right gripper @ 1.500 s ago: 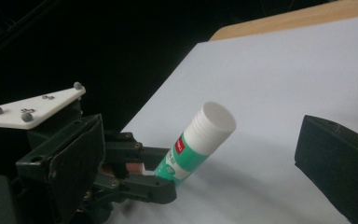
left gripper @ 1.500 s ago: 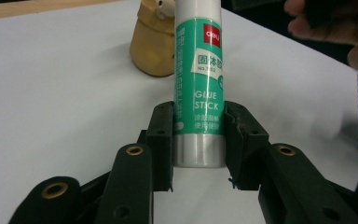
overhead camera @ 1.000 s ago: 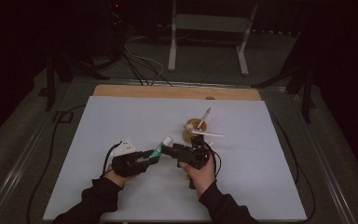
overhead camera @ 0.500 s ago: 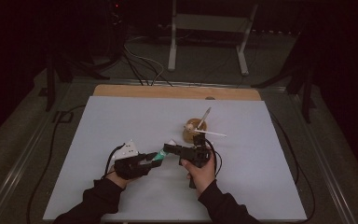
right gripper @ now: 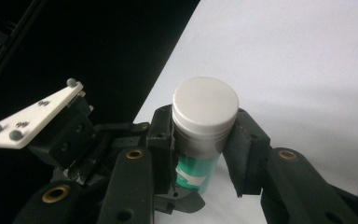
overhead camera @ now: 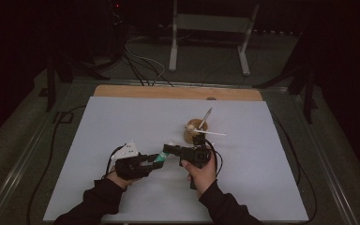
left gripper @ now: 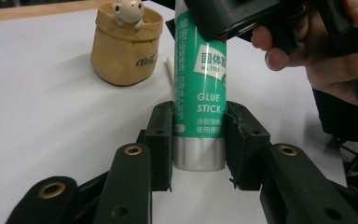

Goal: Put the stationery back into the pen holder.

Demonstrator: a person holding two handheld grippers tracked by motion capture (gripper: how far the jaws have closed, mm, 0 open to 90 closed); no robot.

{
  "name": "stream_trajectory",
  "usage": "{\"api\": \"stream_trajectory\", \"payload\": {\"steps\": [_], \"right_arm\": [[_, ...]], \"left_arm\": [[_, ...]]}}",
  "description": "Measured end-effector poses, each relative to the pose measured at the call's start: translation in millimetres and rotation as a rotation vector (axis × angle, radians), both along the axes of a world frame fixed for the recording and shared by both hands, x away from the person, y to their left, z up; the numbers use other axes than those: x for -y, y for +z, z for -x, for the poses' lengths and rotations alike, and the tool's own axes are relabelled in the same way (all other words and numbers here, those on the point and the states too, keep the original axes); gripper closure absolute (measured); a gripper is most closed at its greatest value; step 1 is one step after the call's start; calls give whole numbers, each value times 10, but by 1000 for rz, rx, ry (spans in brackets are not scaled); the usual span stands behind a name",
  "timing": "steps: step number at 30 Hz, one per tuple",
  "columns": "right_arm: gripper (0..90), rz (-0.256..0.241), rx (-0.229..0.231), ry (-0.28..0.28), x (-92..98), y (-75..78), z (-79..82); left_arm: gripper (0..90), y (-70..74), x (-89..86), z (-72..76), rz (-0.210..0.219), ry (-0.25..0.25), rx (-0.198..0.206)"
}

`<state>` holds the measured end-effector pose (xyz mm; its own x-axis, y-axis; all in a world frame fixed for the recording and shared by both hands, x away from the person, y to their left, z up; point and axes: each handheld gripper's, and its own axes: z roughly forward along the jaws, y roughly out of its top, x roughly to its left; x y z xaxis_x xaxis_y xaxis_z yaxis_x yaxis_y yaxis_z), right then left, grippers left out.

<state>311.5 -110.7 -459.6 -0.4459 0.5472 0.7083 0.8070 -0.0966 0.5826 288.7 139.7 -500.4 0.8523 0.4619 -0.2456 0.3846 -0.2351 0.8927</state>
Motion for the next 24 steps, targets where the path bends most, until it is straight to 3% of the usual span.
{"api": "stream_trajectory", "payload": {"steps": [4,6,11,21,24], "right_arm": [[652,4,16,0,3,26,0],[652,28,50,-10,23,71,-8],[653,85,112,-13,50,131,-7],[652,240,300,33,94,272,43],[653,262,325,38,119,307,46]], "left_arm": [[586,-5,11,-10,-39,5,-23],[508,-5,18,-11,-56,14,-23],[443,0,19,-7,-84,39,-16],[238,9,26,-17,-108,77,-34],[192,9,19,-27,-96,75,-50]]}}
